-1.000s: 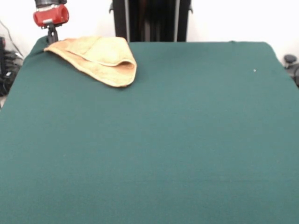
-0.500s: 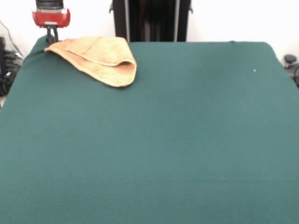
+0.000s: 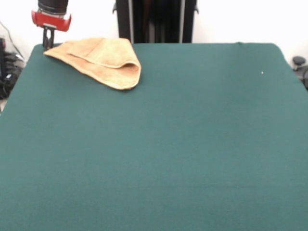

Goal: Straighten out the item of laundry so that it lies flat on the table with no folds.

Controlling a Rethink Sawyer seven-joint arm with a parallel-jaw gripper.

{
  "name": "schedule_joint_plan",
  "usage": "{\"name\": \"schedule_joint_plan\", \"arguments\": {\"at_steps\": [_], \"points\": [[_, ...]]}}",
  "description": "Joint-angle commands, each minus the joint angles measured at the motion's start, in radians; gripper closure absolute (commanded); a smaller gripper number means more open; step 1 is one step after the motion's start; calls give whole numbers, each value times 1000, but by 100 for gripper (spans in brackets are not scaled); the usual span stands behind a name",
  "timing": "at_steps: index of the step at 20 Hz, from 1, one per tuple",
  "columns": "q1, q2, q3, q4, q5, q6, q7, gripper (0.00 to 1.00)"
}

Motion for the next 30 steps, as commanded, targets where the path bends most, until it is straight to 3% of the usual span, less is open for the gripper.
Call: {"name": "schedule_joint_plan", "arguments": {"at_steps": [1,9,11,15,18,23,28,30], "points": [[61,-32,46,7,47,87,-25,100],[81,-111,78,81,-66,94,121,100],[102,-126,85,108,-137,89,210,100],[230,-119,43,111,-328,-30,528,100],[277,-164,52,109,-375,-115,659,100],[231,-255,117,125,-294,-136,612,100],[149,-262,185,116,-172,-130,447,100],[102,-258,201,120,-72,-139,317,100]]}}
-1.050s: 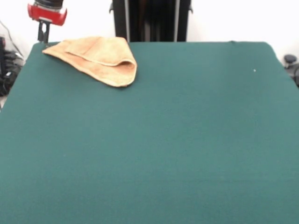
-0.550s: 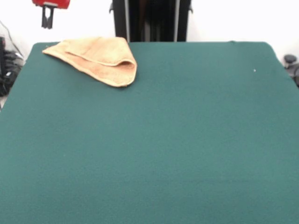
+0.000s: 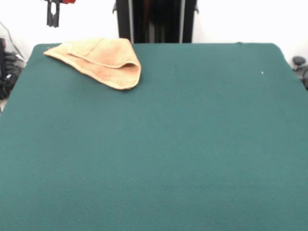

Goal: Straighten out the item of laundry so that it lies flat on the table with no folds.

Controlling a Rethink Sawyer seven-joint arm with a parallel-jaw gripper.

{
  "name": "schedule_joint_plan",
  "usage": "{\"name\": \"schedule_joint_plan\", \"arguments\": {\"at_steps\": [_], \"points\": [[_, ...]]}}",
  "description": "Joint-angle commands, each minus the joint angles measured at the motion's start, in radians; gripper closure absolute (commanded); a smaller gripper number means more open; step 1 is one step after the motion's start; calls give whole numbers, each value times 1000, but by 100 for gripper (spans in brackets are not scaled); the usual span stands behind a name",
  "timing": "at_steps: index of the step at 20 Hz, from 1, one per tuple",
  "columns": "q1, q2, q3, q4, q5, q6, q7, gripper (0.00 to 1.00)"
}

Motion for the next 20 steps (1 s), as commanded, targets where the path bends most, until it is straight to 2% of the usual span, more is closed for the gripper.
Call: {"name": "schedule_joint_plan", "arguments": {"at_steps": [1,2,4,7,9,15,20], "points": [[-100,7,218,30,258,-87,-53,100],[-121,20,217,29,312,-110,-110,100],[-142,49,220,21,374,-139,-155,100],[-167,80,237,17,400,-172,-151,100],[-176,91,255,18,402,-179,-108,100],[-180,71,297,47,381,-218,-21,100],[-178,81,270,68,466,-270,-117,100]]}}
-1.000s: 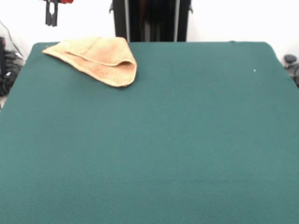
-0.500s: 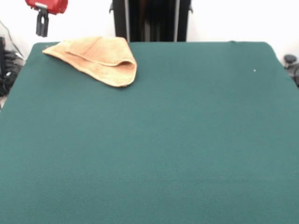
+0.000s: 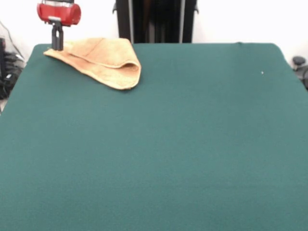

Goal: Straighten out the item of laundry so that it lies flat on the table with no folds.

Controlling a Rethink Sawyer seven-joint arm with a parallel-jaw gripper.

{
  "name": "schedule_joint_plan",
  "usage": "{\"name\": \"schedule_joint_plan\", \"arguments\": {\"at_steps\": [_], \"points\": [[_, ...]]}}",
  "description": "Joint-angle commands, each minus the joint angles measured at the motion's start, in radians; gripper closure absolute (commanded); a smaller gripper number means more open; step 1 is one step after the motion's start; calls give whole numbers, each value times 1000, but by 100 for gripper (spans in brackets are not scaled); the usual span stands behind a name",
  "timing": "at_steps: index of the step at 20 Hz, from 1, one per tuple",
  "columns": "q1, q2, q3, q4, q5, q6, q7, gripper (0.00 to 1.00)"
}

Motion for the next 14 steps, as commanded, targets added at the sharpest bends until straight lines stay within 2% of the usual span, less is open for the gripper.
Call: {"name": "schedule_joint_plan", "arguments": {"at_steps": [1,7,14], "points": [[33,51,156,68,151,-121,-132,100],[39,64,139,77,196,-169,-150,100],[-15,130,177,86,259,-288,-121,100]]}}
